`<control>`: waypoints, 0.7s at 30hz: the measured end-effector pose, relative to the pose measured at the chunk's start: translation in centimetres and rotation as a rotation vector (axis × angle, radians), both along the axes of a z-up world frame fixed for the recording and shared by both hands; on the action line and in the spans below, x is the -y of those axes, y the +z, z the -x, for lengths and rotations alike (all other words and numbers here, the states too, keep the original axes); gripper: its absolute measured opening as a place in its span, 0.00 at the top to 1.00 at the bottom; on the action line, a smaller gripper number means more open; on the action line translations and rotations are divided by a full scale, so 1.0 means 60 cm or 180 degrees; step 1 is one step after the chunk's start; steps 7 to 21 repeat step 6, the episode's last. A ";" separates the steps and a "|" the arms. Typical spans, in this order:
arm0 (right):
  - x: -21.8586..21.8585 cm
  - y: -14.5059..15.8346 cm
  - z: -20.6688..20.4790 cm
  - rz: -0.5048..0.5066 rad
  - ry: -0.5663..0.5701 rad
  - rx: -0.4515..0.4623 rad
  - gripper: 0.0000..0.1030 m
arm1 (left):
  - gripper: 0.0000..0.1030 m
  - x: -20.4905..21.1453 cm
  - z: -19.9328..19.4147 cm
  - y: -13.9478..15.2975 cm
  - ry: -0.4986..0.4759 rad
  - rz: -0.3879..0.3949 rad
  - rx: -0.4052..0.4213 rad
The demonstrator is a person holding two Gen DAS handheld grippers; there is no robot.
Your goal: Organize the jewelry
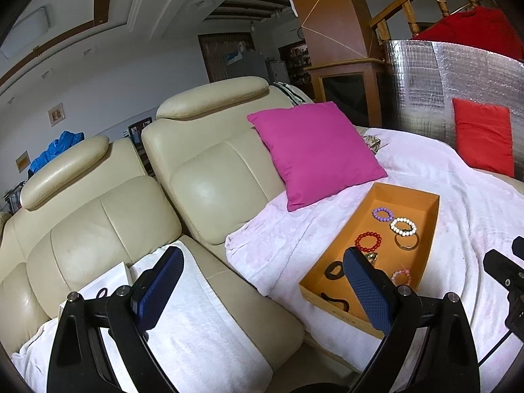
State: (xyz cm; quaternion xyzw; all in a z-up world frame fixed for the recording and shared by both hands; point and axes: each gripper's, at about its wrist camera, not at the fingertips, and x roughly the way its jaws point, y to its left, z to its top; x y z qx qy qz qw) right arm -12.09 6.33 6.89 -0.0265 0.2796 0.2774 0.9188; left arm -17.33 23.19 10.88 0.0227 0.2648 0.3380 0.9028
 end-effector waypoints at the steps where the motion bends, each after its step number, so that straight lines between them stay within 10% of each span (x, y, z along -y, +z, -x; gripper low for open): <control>1: 0.004 -0.001 -0.005 -0.0023 -0.0022 -0.0006 0.32 | 0.05 0.006 -0.008 -0.003 -0.0011 0.0007 -0.0001; 6: 0.097 -0.014 -0.045 -0.0165 -0.0480 0.0033 0.32 | 0.05 0.088 -0.075 -0.022 -0.0784 0.0233 0.0031; 21: 0.097 -0.014 -0.045 -0.0165 -0.0480 0.0033 0.32 | 0.05 0.088 -0.075 -0.022 -0.0784 0.0233 0.0031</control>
